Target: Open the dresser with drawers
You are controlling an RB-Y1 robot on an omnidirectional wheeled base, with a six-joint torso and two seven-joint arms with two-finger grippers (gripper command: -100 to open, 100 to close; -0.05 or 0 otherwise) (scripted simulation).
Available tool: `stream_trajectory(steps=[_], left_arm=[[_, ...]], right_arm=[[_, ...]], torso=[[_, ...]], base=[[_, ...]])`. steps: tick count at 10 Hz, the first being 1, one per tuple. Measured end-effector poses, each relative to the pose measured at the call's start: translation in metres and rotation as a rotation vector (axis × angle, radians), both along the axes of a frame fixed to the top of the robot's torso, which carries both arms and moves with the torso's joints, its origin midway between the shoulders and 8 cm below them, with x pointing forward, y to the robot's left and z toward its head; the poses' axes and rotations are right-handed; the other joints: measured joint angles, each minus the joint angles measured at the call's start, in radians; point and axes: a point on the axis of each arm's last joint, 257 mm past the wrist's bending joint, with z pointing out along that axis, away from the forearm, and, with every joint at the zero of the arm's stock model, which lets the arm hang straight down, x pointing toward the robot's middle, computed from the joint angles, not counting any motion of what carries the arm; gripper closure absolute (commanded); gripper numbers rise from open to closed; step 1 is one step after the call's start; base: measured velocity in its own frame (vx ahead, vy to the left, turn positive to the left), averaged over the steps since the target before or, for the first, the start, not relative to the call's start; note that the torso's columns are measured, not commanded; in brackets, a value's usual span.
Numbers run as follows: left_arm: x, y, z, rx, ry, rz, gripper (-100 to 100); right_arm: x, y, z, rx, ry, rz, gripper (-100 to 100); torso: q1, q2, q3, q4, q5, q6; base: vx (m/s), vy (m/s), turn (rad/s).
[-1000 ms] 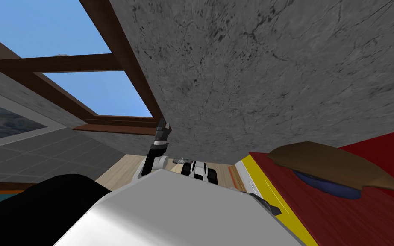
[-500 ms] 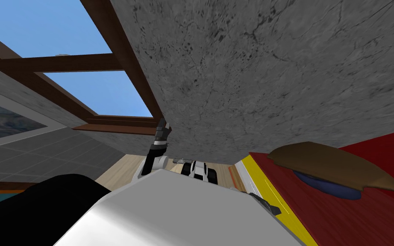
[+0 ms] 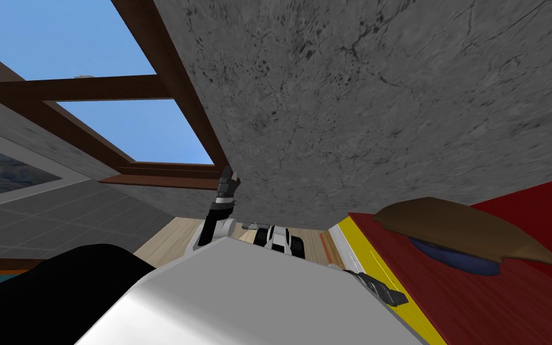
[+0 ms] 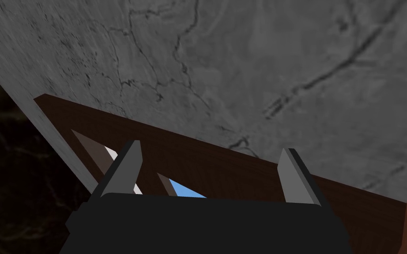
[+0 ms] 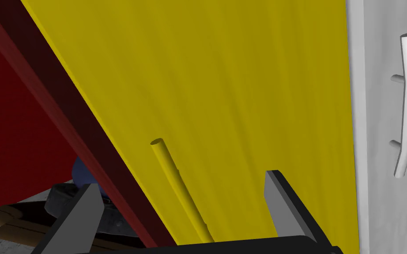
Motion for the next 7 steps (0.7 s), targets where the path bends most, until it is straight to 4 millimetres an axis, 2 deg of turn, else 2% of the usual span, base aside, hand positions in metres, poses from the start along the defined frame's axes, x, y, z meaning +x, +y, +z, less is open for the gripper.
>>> stream_trajectory(steps=[1, 3, 7], left_arm=[[0.0, 0.0, 0.0, 0.0, 0.0, 0.0, 0], [0.0, 0.0, 0.0, 0.0, 0.0, 0.0, 0], [0.0, 0.0, 0.0, 0.0, 0.0, 0.0, 0]], right_arm=[[0.0006, -0.0079, 0.0062, -0.023, 0.01, 0.002, -100], [0.0008, -0.0116, 0.0128, -0.039, 0.018, 0.002, -100], [0.0017, -0.0144, 0.0152, -0.047, 0.022, 0.003, -100]], torso=[[0.0, 0.0, 0.0, 0.0, 0.0, 0.0], [-0.001, 0.0, 0.0, 0.0, 0.0, 0.0], [0.0, 0.0, 0.0, 0.0, 0.0, 0.0]], base=[[0.0, 0.0, 0.0], [0.002, -0.002, 0.007], [0.001, -0.002, 0.005]])
